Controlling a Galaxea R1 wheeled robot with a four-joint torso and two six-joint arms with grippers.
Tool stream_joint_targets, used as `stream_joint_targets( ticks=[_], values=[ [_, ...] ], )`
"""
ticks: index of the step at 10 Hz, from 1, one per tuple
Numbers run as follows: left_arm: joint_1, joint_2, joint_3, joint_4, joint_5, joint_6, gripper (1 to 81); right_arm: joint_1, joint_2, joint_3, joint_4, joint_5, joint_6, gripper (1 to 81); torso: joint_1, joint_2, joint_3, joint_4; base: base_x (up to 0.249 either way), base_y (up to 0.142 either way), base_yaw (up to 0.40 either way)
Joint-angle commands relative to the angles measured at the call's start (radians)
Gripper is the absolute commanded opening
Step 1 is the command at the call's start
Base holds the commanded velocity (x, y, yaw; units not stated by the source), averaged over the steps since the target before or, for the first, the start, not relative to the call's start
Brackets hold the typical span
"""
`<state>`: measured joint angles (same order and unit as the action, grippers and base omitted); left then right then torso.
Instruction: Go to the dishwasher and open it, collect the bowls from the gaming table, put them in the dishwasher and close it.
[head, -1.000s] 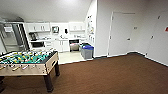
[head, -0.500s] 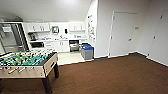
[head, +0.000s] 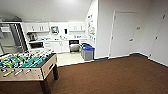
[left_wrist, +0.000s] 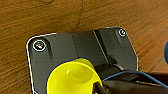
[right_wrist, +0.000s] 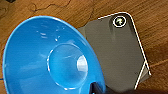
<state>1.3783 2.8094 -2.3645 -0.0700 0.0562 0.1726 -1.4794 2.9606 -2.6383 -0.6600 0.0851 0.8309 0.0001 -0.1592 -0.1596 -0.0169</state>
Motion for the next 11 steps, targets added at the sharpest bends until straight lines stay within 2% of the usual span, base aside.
stream_joint_targets(
  ticks=[1,6,11],
  values=[
    [-0.074,-0.013,0.010,0.006,0.048,0.007,1.0,0.056,0.008,0.012,-0.027,-0.028,-0.009,1.0,0.000,0.000,0.000,0.000,0.161,0.000,0.000],
    [-0.075,-0.016,0.010,0.004,0.047,0.007,1.0,0.052,0.008,0.008,-0.027,-0.028,-0.009,1.0,0.000,0.000,0.000,0.000,0.158,0.000,0.000],
    [-0.074,-0.017,0.010,0.004,0.034,0.007,1.0,0.049,0.008,0.008,-0.027,-0.028,-0.009,1.0,0.000,0.000,0.000,0.000,0.140,0.074,0.000]
  ],
)
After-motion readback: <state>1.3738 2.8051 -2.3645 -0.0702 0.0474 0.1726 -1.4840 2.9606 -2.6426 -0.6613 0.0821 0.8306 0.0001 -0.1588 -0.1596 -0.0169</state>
